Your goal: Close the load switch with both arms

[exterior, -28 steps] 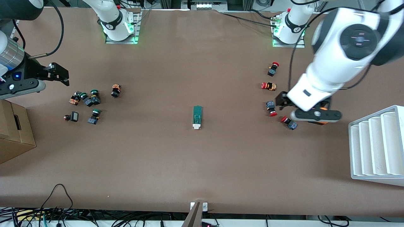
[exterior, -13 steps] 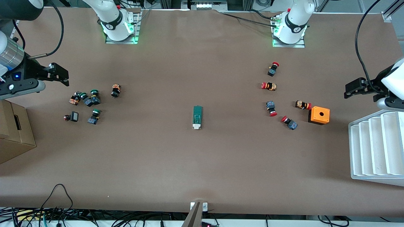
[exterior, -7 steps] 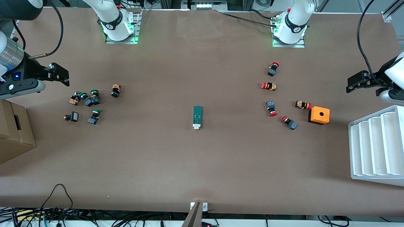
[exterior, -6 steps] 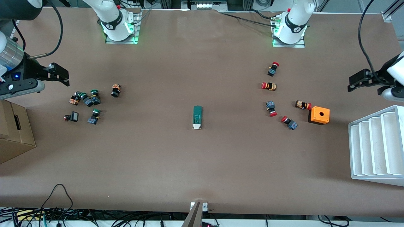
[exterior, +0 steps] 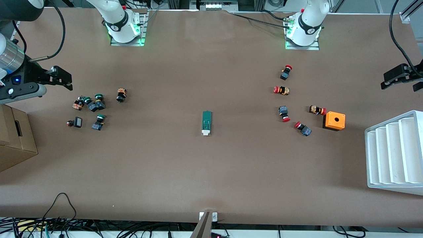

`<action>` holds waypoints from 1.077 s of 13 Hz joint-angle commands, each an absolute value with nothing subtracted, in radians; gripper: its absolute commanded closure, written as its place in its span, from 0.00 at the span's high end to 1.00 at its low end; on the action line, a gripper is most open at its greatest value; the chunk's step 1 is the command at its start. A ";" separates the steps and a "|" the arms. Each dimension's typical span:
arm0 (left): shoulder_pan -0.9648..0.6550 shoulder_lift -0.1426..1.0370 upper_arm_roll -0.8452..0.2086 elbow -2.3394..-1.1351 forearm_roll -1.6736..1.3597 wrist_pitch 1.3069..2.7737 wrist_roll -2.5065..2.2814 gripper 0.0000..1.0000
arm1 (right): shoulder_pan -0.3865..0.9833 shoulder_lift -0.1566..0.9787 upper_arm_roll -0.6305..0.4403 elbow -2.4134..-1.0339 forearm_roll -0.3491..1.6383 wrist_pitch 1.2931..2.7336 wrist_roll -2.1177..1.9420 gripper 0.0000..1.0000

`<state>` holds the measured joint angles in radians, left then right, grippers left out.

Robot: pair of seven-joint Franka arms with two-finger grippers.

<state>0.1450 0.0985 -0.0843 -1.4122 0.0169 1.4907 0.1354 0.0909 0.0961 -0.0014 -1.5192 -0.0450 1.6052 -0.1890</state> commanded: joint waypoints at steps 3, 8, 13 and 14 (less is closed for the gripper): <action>0.149 0.066 -0.097 -1.436 -0.017 1.463 0.054 1.00 | 0.087 0.097 -0.002 -1.508 -0.029 1.606 -0.178 1.00; 0.150 0.066 -0.097 -1.436 -0.021 1.463 0.072 1.00 | 0.087 0.097 -0.002 -1.508 -0.029 1.606 -0.178 1.00; 0.155 0.066 -0.095 -1.436 -0.025 1.468 0.118 1.00 | 0.087 0.097 -0.002 -1.508 -0.029 1.606 -0.179 1.00; 0.155 0.066 -0.095 -1.436 -0.025 1.468 0.117 1.00 | 0.087 0.097 -0.002 -1.508 -0.029 1.605 -0.179 1.00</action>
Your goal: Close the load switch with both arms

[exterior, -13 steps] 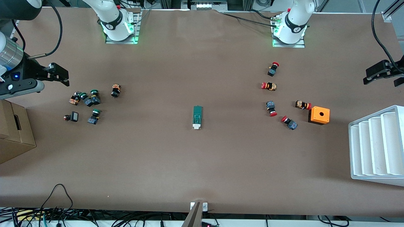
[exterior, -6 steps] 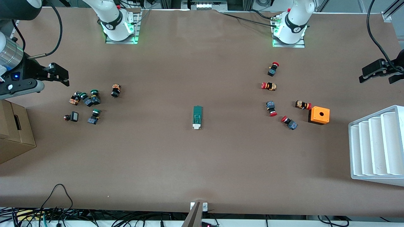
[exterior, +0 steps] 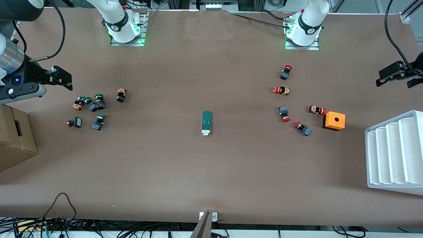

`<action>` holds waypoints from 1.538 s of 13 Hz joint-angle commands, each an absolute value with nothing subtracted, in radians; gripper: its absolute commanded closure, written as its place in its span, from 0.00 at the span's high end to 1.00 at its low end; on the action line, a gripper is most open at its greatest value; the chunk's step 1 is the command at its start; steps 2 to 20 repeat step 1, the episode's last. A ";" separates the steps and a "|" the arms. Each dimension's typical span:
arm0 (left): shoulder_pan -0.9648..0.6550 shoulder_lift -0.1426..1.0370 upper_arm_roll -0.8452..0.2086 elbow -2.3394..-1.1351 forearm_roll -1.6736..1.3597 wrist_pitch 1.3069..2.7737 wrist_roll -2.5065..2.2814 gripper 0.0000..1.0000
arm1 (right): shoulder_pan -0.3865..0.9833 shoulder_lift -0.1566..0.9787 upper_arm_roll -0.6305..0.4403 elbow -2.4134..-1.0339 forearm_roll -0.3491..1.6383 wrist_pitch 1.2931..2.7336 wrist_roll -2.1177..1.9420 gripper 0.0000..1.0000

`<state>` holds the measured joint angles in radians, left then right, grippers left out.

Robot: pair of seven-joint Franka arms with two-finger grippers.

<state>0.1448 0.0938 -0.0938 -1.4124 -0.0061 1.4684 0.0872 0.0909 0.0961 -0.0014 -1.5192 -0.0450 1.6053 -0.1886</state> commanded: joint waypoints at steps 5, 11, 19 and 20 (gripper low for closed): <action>0.155 0.066 -0.094 -1.436 -0.025 1.468 0.117 1.00 | 0.087 0.097 -0.002 -1.508 -0.029 1.605 -0.179 1.00; 0.155 0.066 -0.094 -1.436 -0.025 1.468 0.117 1.00 | 0.087 0.097 -0.002 -1.508 -0.029 1.605 -0.179 1.00; 0.155 0.066 -0.094 -1.436 -0.025 1.468 0.117 1.00 | 0.087 0.097 -0.002 -1.508 -0.029 1.605 -0.179 1.00; 0.155 0.066 -0.094 -1.436 -0.025 1.468 0.117 1.00 | 0.087 0.097 -0.002 -1.508 -0.029 1.605 -0.179 1.00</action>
